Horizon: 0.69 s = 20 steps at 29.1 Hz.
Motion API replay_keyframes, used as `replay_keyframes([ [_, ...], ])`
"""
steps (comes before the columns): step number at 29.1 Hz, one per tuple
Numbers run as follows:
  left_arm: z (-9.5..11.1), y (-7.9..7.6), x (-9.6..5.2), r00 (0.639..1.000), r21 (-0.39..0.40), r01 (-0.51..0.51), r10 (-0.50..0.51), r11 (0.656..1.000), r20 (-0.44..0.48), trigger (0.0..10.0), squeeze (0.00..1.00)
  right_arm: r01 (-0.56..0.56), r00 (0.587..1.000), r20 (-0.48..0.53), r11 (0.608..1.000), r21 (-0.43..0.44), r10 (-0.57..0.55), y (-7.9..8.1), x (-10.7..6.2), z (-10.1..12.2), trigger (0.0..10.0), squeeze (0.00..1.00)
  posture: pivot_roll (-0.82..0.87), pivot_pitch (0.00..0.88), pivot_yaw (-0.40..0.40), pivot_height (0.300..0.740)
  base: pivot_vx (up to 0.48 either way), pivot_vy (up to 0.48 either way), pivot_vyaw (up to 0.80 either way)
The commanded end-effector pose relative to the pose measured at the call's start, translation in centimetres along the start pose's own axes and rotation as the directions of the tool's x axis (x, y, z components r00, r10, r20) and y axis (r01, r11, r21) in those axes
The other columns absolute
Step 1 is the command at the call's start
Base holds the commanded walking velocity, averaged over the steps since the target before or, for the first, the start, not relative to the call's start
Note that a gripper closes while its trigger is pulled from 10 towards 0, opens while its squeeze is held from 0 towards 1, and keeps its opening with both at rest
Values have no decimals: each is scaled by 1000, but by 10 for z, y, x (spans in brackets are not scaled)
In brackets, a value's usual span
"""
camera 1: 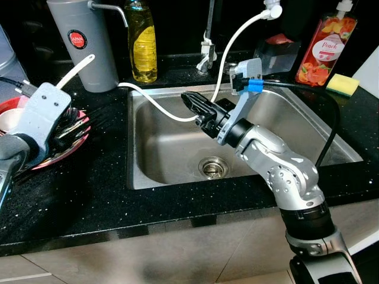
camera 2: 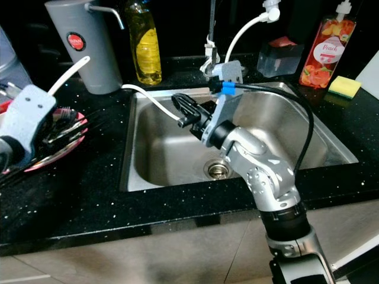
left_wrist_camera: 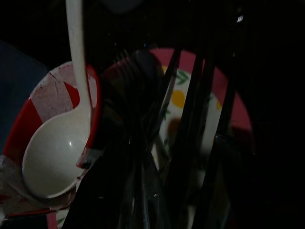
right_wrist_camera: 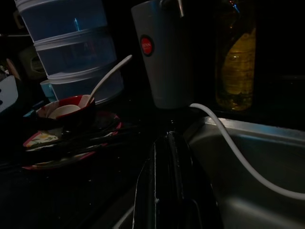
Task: Kitchen organization
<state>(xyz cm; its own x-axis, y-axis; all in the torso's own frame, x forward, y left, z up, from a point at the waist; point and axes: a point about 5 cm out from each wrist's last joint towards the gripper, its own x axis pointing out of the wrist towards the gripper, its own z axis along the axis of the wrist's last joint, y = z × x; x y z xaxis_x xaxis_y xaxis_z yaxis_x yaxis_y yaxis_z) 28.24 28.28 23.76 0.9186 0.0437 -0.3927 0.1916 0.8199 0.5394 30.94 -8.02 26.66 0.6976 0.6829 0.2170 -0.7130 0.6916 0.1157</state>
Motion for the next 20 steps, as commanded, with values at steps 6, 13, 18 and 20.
replay_keyframes([
  [6,-9,4,-2,999,74,15,-11,997,-52,10000,0,29,999,-14,1000,0,-29,-3,-4,-3,10000,0,122,27,12,740,0,0,0],
  [13,-8,3,5,998,85,33,-28,996,-52,10000,0,38,999,-15,999,2,-38,-4,-5,-3,10000,0,120,28,9,740,0,0,0],
  [18,-12,5,12,998,98,19,-12,995,-66,9490,0,43,999,-14,999,1,-43,-5,-6,-3,10000,0,114,29,10,740,0,0,0],
  [20,-13,4,14,998,98,24,-18,995,-66,7294,0,45,999,-13,999,2,-45,-5,-6,-4,10000,0,114,29,10,740,0,0,0],
])
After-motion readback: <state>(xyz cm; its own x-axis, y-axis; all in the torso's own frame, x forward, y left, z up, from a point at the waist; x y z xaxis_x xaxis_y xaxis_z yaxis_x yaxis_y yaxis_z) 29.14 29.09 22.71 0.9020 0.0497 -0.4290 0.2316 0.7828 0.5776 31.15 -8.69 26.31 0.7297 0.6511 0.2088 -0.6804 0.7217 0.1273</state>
